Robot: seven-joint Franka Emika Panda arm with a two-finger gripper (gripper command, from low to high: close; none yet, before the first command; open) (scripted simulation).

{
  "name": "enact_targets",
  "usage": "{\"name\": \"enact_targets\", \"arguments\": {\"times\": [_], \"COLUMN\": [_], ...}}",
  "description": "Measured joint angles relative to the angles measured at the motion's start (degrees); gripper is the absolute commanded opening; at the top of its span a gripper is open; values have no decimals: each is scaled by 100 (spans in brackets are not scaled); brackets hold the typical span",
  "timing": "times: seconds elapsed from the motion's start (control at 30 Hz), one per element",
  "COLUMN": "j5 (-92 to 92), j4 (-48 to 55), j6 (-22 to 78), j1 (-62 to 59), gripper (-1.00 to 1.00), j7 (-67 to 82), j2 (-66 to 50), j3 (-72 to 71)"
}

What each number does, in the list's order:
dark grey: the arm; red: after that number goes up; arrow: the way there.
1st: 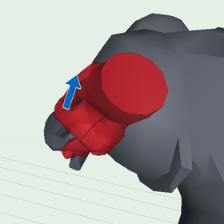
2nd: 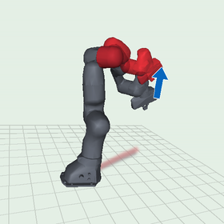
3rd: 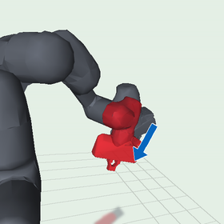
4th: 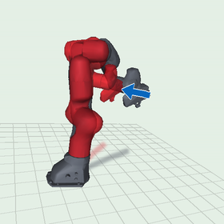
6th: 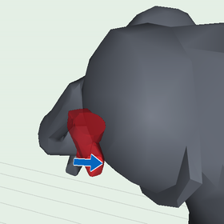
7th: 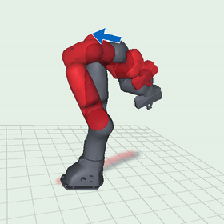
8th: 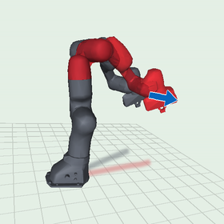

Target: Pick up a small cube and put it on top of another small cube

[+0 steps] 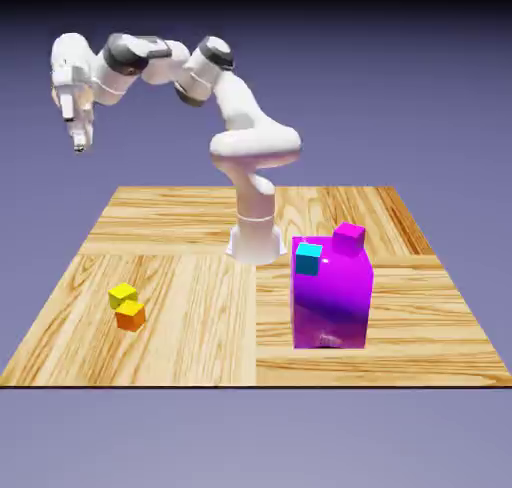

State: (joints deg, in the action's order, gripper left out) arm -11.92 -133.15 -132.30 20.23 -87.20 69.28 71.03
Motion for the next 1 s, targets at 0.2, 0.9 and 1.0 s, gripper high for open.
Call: {"name": "enact_targets", "arguments": {"times": [0.2, 0.9, 1.0], "j5": [-209, -1012, -816], "j4": [488, 1386, 1646], "j6": [732, 1926, 2418], "j1": [343, 1415, 1278], "gripper": [0, -100, -100], "j7": [-785, -2774, -2795], "j2": [642, 2527, 2360], "j3": [1246, 4808, 4551]}}
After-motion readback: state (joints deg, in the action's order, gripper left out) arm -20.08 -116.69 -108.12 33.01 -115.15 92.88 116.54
